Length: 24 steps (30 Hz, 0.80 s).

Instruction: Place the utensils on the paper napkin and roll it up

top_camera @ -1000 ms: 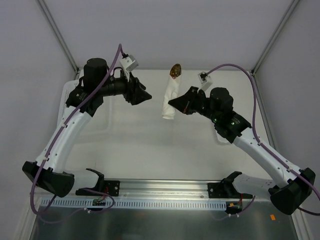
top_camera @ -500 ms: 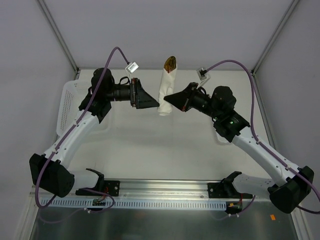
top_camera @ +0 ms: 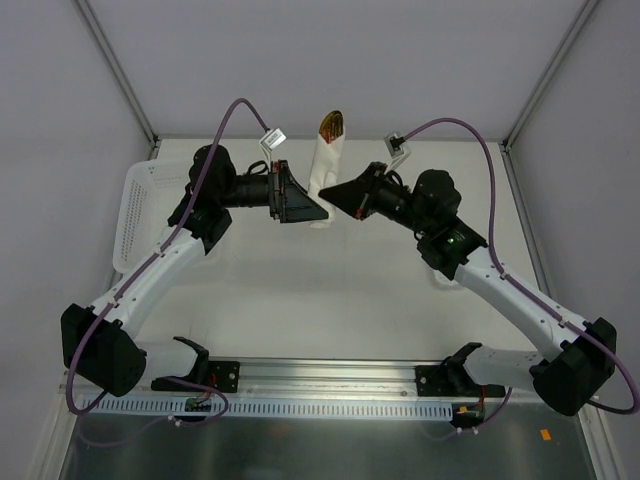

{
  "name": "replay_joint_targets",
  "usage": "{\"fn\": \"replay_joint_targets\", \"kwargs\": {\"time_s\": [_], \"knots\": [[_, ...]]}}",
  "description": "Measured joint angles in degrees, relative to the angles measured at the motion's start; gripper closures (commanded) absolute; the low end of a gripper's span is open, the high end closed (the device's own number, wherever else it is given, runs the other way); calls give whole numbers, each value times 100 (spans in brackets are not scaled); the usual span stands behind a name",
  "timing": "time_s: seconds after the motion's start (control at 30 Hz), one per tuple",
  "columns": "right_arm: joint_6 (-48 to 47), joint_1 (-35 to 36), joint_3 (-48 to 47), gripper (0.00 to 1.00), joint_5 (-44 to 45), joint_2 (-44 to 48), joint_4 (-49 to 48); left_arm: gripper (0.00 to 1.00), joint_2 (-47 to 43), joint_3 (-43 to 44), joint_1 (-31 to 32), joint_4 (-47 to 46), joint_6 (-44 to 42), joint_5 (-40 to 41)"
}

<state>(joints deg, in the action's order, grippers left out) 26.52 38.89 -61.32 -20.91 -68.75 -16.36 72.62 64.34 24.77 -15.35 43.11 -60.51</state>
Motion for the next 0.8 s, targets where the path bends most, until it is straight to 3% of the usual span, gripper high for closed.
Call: {"fn": "replay_joint_targets", "kwargs": {"time_s": [0.13,0.27,0.37,0.6,0.67,0.7,0.8], "knots": [[52,15,-37,100,-15,-15,-103,67,0,-2,0,20,-11,76],[87,24,-52,100,-61,-20,-149,100,0,-7,-4,122,-63,162],[70,24,-55,99,-79,-33,-146,100,0,-15,-9,197,-44,203],[111,-11,-114,79,-249,-136,52,100,-120,-278,-13,197,-92,273],[140,-39,-138,81,-310,-175,92,100,-138,-319,-15,201,-138,306],[155,-57,-160,99,-348,-197,116,100,-138,-326,-15,201,-166,317],[140,-90,-210,100,-417,-243,164,100,-142,-326,-39,219,-181,321]]}}
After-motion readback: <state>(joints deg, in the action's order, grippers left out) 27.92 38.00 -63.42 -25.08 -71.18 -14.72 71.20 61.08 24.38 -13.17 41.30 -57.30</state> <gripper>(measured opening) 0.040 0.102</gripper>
